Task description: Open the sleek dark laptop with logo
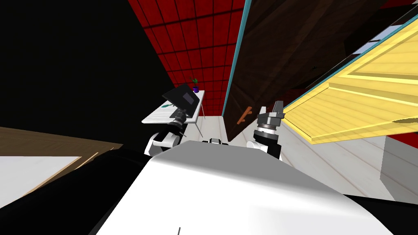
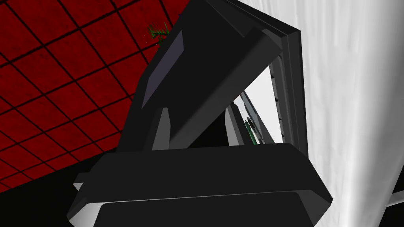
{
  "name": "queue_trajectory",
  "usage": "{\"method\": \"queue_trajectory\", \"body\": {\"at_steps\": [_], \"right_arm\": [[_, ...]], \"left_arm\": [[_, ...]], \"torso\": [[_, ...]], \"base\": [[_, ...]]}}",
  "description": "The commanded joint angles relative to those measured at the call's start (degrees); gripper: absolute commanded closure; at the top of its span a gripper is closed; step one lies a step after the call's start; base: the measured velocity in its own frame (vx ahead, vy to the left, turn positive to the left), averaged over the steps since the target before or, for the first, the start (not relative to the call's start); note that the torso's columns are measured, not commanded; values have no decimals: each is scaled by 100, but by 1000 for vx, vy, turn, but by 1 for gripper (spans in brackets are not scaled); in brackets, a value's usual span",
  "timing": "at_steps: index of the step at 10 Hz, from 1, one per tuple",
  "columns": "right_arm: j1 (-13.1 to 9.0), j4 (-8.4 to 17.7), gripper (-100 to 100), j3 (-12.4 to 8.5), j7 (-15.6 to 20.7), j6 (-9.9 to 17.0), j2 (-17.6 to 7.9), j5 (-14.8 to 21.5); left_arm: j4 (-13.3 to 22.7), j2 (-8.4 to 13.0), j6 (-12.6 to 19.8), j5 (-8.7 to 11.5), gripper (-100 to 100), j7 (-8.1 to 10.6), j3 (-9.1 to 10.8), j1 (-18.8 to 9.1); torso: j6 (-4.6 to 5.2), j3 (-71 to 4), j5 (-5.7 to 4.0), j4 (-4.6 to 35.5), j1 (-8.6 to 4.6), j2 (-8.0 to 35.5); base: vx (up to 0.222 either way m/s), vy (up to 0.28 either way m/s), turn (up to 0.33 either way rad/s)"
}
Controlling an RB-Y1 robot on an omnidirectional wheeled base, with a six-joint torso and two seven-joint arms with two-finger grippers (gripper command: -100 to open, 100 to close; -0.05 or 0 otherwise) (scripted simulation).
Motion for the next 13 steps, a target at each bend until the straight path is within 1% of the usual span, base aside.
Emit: {"method": "queue_trajectory", "body": {"at_steps": [1,3,4,7,8,9,10,11,13], "right_arm": [[0,0,0,0,0,0,0,0],[0,0,0,0,0,0,0,0],[0,0,0,0,0,0,0,0],[0,0,0,0,0,0,0,0],[0,0,0,0,0,0,0,0],[0,0,0,0,0,0,0,0],[0,0,0,0,0,0,0,0],[0,0,0,0,0,0,0,0],[0,0,0,1,0,0,1,0]], "left_arm": [[131,-241,-84,212,100,261,-80,-87],[218,-402,-141,353,100,435,-134,-145],[306,-563,-197,494,100,610,-188,-203],[437,-804,-281,706,100,871,-268,-290],[416,-757,-232,650,100,802,-253,-276],[588,-932,-349,795,100,975,-321,-338],[406,-721,5,866,-100,989,-94,-488],[406,-721,5,866,-100,989,-94,-488],[313,-598,281,994,-100,1085,84,-668]], "torso": [[0,2,3,-1,8,3],[-4,3,4,3,17,6],[-4,4,3,4,14,8],[-2,3,-1,5,5,6],[0,2,-2,4,0,4],[-2,1,-3,2,-5,2],[1,2,1,-1,4,3],[-2,1,7,-11,4,-2],[-3,-4,6,-7,1,-2]], "base": [[-10,57,17],[-19,54,12],[-22,72,26],[-19,56,18],[-5,22,-3],[-13,38,22],[-12,10,26],[7,-15,15],[-3,-36,18]]}}
